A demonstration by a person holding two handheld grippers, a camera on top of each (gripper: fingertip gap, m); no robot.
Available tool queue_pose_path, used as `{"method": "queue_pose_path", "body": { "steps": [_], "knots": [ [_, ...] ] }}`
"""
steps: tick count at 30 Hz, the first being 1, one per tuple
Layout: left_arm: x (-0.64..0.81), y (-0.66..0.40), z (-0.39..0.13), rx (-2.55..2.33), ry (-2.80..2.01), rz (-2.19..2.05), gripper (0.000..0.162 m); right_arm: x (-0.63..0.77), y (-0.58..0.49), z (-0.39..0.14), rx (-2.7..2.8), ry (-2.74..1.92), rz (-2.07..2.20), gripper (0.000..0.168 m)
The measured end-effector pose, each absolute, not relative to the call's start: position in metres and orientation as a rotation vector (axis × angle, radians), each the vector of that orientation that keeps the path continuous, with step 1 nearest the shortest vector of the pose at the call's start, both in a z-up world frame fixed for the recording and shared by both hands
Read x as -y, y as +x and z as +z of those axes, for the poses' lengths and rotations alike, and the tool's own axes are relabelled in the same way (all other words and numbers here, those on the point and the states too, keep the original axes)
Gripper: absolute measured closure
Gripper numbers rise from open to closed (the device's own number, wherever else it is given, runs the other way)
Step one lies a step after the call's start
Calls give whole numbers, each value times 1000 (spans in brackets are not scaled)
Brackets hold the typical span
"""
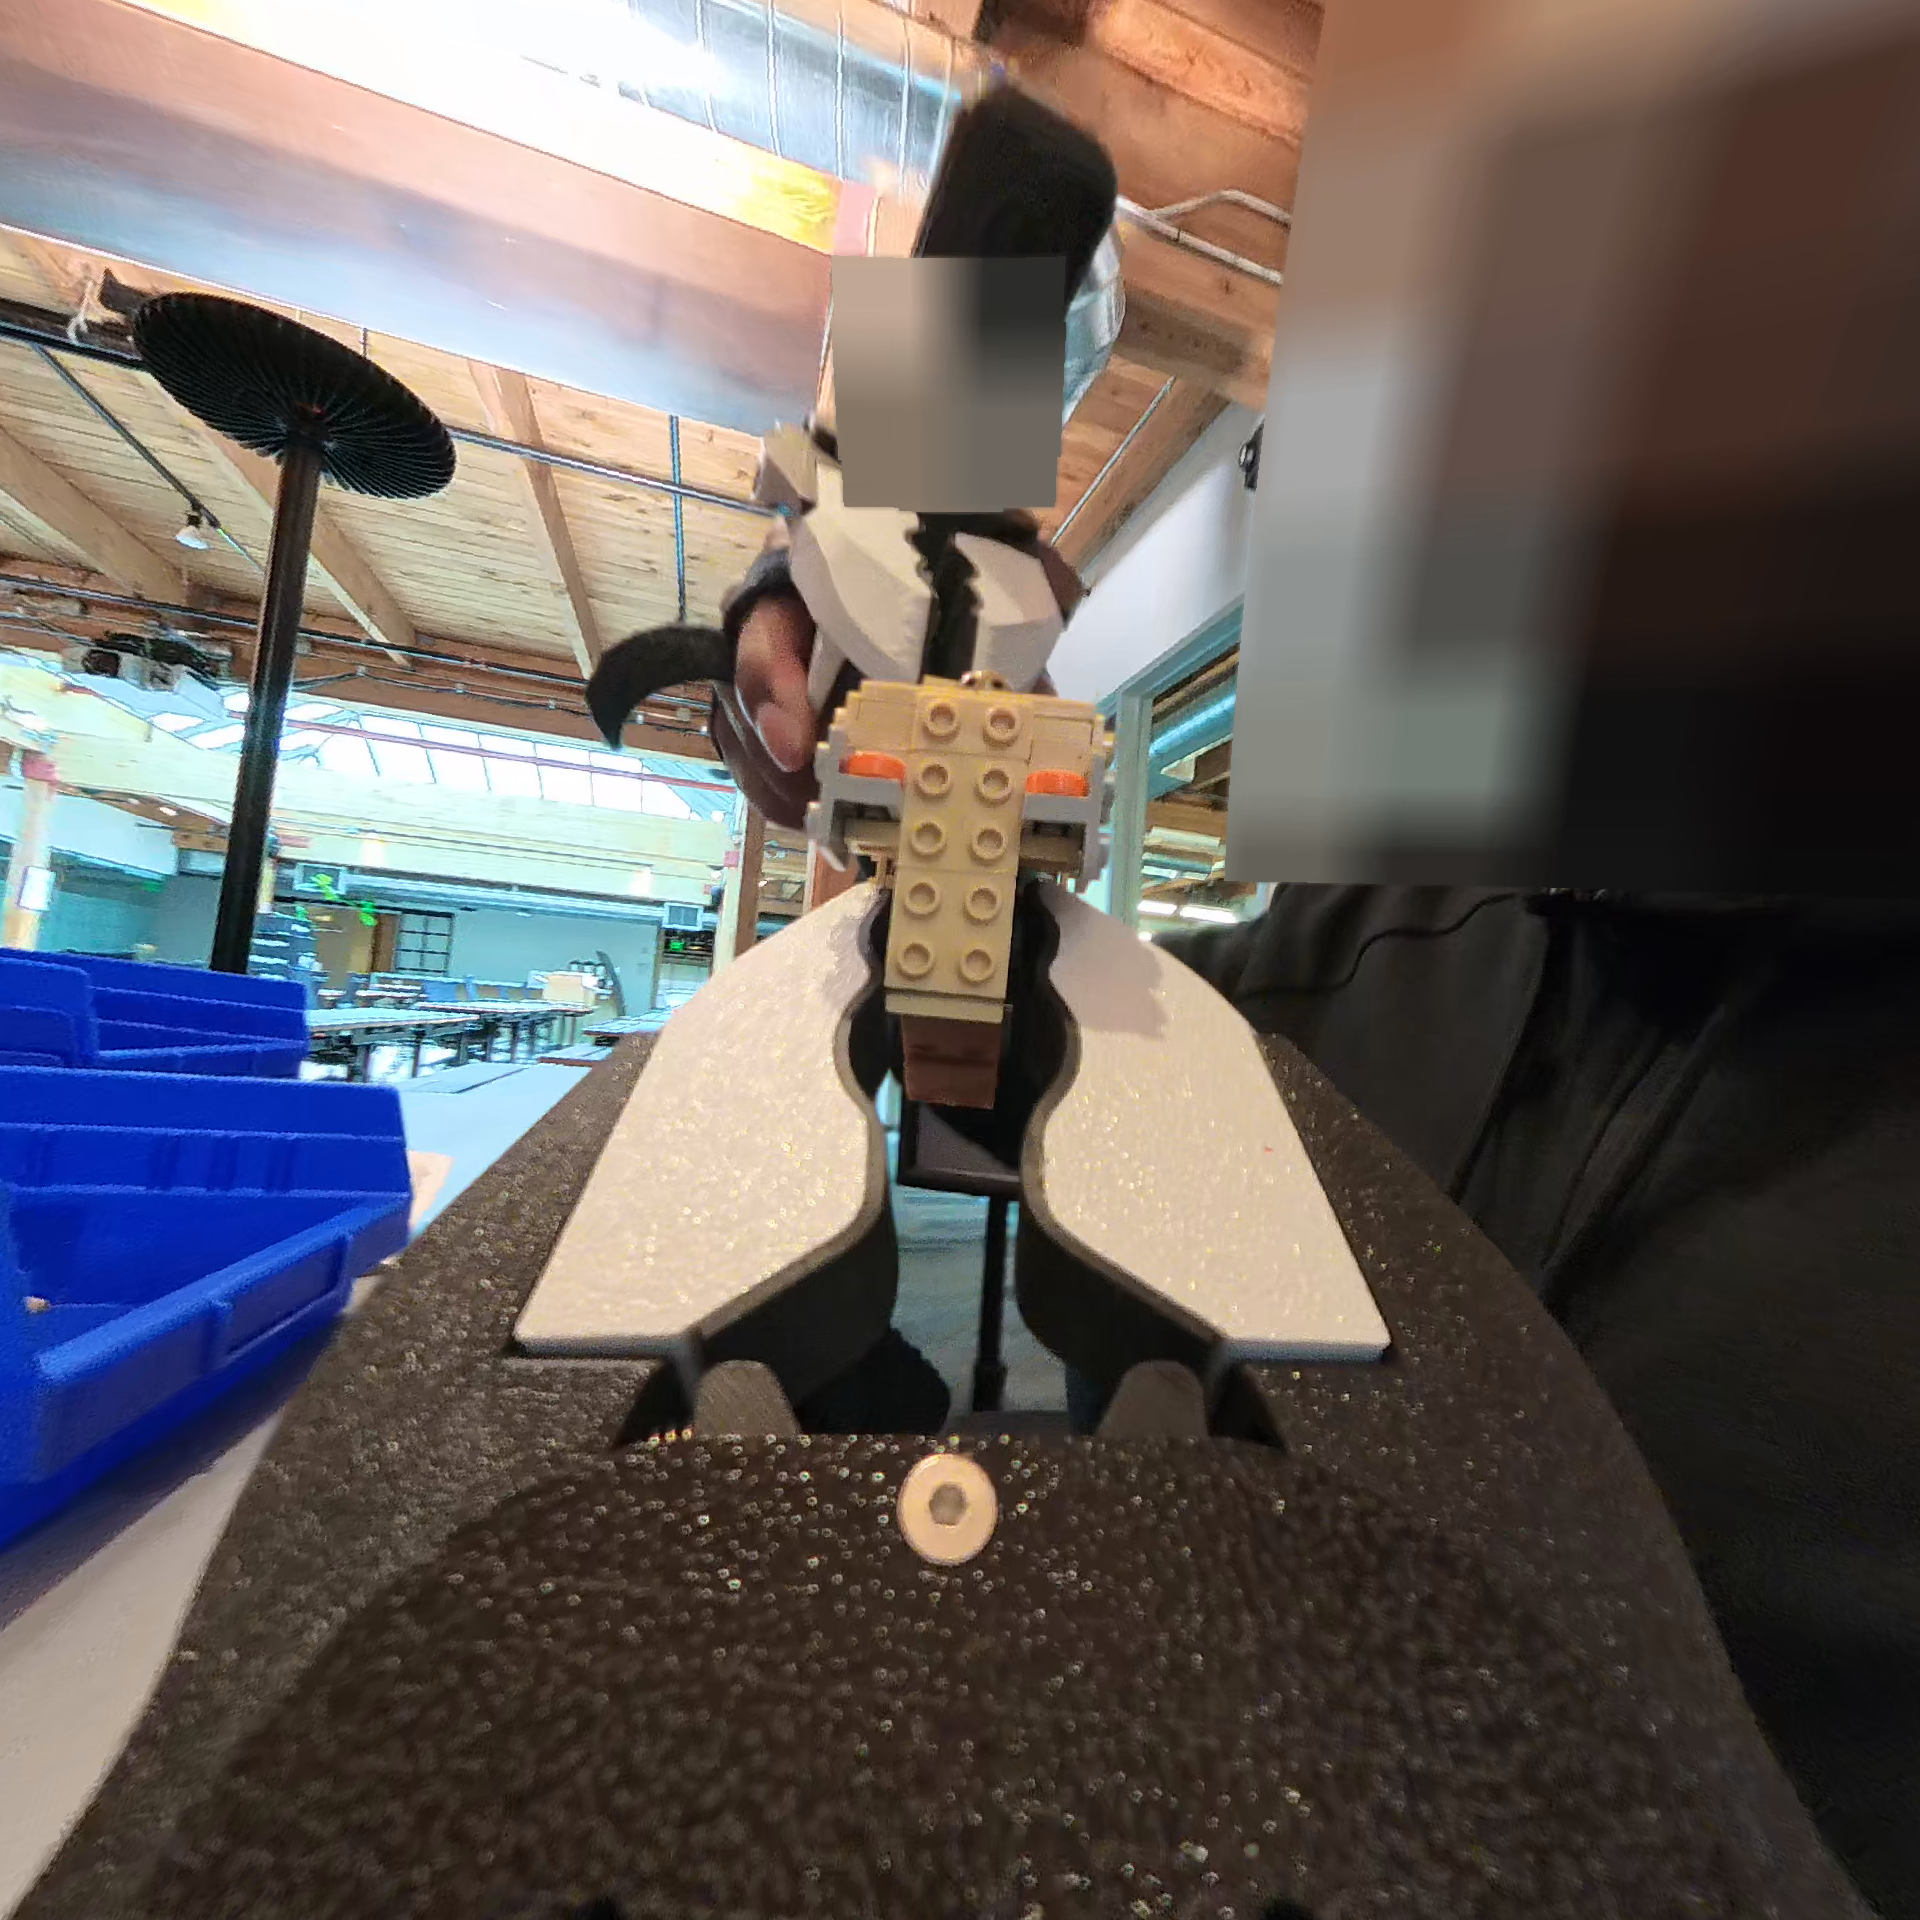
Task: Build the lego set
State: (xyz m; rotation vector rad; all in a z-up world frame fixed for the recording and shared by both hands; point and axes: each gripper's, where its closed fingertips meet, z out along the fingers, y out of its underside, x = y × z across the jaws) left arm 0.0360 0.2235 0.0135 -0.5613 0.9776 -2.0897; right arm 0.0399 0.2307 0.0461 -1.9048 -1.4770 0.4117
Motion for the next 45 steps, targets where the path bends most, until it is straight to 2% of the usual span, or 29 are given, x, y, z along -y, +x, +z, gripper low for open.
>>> {"method": "queue_pose_path", "body": {
  "steps": [9,45],
  "knots": [
    [-217,37,12,-1023,-543,-2044,140,-236,32,31,1581,-1993,370,161],
    [-222,36,14,-986,-553,-2055,140,-245,28,32,1397,-2044,531,160]
  ]
}}
